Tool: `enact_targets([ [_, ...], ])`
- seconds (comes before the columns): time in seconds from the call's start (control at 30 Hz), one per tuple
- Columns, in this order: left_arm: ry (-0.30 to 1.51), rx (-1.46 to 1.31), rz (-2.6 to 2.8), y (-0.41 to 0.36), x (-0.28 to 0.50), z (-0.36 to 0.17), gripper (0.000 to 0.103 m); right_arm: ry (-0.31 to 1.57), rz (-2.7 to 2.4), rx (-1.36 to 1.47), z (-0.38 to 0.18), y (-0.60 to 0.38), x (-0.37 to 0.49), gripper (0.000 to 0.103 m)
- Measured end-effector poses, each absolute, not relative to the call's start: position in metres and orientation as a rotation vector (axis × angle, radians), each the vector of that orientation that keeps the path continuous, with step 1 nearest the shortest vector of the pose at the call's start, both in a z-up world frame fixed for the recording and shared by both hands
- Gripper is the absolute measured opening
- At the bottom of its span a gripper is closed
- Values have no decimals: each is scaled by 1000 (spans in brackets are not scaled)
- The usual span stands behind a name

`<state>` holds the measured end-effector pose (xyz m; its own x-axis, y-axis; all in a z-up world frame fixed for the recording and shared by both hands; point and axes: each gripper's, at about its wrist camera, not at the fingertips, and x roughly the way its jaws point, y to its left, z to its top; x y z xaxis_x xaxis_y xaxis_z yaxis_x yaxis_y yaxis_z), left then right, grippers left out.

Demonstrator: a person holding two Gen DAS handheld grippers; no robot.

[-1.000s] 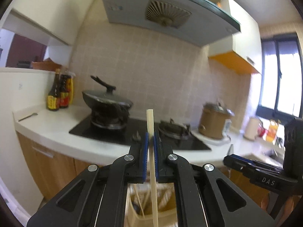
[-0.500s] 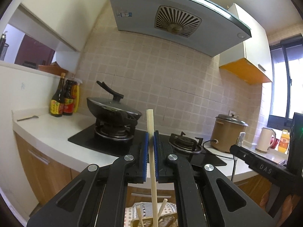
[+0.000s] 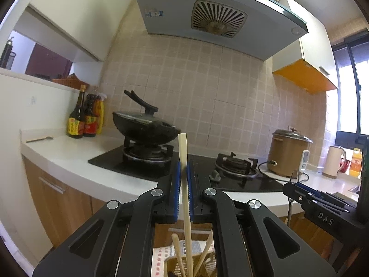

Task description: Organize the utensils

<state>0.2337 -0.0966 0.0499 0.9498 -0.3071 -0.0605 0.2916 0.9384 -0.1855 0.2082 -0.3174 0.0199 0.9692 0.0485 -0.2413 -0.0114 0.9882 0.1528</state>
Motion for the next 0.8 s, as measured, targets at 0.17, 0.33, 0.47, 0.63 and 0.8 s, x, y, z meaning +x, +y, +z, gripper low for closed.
enact_targets([
  [0.17,117,-175,-308,-88,224,51,17,265,49,154,21,-318,195,30],
  [0.33,100,-173,-311,-76,199,61,41,261,60,158,30,-317,169,40],
  [0.47,78,-163,-309,-64,171,72,43,250,62,161,37,-313,142,45],
  [0.63,69,-173,-313,-48,134,83,49,248,77,160,40,-302,108,45],
  [0.8,83,-131,-312,-43,103,80,56,255,76,145,30,-286,73,45],
])
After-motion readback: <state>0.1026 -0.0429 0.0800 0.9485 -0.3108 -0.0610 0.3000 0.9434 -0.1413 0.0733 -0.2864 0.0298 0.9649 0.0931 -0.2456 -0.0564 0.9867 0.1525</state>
